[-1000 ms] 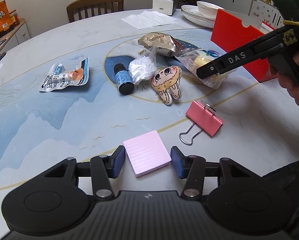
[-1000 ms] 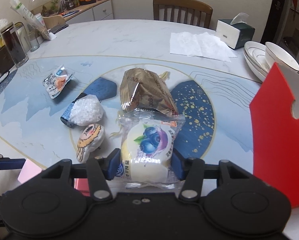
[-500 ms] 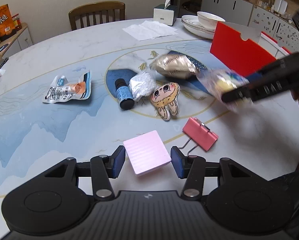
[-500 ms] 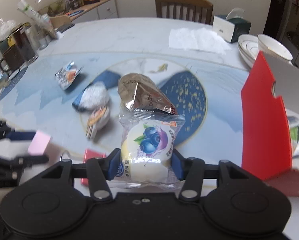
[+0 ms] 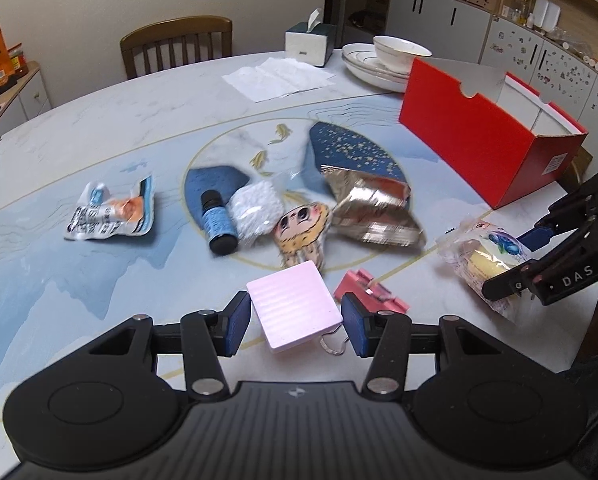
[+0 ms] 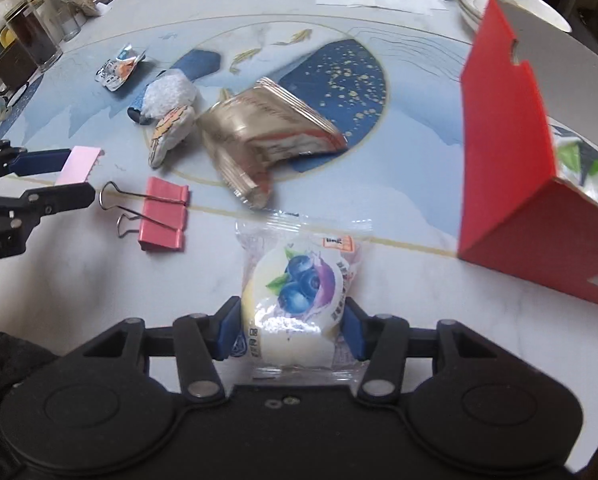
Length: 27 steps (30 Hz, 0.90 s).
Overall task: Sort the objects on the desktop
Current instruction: 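Carry the sticky-note pad and blueberry pastry into the red shoebox with both tools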
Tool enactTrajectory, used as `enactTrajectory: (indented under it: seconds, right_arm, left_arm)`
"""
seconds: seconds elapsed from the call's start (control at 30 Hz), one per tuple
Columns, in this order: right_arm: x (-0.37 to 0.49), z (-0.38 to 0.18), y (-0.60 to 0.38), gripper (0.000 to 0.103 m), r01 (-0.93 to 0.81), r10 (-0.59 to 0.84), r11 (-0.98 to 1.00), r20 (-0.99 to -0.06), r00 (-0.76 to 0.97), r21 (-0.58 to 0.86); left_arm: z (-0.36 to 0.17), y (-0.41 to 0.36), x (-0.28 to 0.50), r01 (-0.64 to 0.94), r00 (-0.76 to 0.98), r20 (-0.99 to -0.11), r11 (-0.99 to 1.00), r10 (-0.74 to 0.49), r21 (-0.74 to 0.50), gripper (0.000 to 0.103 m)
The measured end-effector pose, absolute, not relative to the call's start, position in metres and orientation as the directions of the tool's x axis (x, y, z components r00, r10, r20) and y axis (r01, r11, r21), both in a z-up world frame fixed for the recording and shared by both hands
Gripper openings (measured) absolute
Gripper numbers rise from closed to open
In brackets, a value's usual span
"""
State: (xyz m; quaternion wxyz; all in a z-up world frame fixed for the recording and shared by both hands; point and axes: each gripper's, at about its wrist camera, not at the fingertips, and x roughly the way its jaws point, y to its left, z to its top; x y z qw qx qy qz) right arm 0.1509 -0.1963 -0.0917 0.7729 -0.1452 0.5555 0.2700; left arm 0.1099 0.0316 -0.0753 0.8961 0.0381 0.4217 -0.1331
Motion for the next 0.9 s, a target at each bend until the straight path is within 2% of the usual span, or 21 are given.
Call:
enactTrajectory:
  seconds: [0.1, 0.43, 0.9]
  right_arm:
    - [0.149, -0.089, -0.204, 0.052, -0.561, 0.217, 0.827, -0.940, 0.264, 0.034]
    - [0.146, -0.058, -0.239, 0.052, -0.519, 0.257, 0.853, -0.910, 0.325, 0.056]
    - [0.151, -0.013, -0.277, 0.052, -0.530, 0.308, 0.846, -0.870, 0.385, 0.065]
  left_arm:
    - [-0.075, 0.026, 0.112, 0.284, 0.608, -0.763, 0.958, -0.217, -0.046, 0.049]
    - [-0.063, 0.008, 0.121, 0.328, 0.617, -0.750, 0.944, -0.238, -0.030, 0.049]
    - [-0.012, -0.032, 0.136, 0.397, 0.669, -0.683, 0.918, -0.293, -0.006, 0.049]
